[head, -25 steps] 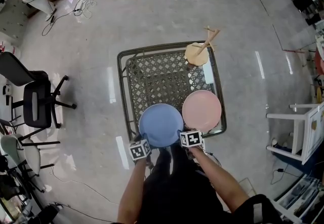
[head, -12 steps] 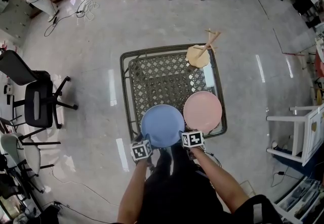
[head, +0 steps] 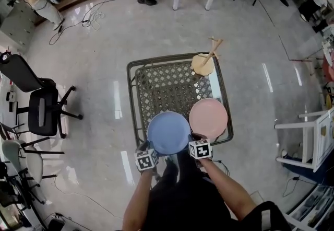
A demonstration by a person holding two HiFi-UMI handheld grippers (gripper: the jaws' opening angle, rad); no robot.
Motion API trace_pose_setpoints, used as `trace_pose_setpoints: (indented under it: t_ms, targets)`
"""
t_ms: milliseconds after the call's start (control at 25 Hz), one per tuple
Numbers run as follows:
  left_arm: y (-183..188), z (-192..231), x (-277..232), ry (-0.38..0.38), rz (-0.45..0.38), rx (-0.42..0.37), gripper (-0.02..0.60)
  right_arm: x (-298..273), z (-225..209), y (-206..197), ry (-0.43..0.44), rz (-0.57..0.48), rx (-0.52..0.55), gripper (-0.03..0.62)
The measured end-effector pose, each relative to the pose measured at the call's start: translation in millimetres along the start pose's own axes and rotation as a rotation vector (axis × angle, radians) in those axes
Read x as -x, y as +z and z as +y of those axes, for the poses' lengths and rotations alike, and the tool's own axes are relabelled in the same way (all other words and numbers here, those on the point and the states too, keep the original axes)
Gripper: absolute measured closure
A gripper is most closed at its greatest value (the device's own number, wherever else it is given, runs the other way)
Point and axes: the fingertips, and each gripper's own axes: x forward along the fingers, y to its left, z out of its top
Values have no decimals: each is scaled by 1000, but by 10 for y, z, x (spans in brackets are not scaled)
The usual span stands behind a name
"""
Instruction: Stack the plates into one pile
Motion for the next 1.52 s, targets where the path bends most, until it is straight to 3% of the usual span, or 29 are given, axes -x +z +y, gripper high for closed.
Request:
trace_pose_setpoints:
  t_ms: [240,640,840,1160,1520]
  targets:
    - [205,-116,271,-10,-83,-33,562,391,106,306,-23,-143,20,580]
    - [562,-639,996,-122,-285,-79,566,1130,396,506,12,-339,3,585]
    - [670,-895,1355,-186,-354,-119,566,1412,514,530,26,-390,-6,585]
    - [677,-1172,1583,-243,-390,-154,566,1711,562,594,36,-447,-8,585]
    - [639,-1349,1423,-249,-355,-187,566,1801,362,694,39,-481,-39,585]
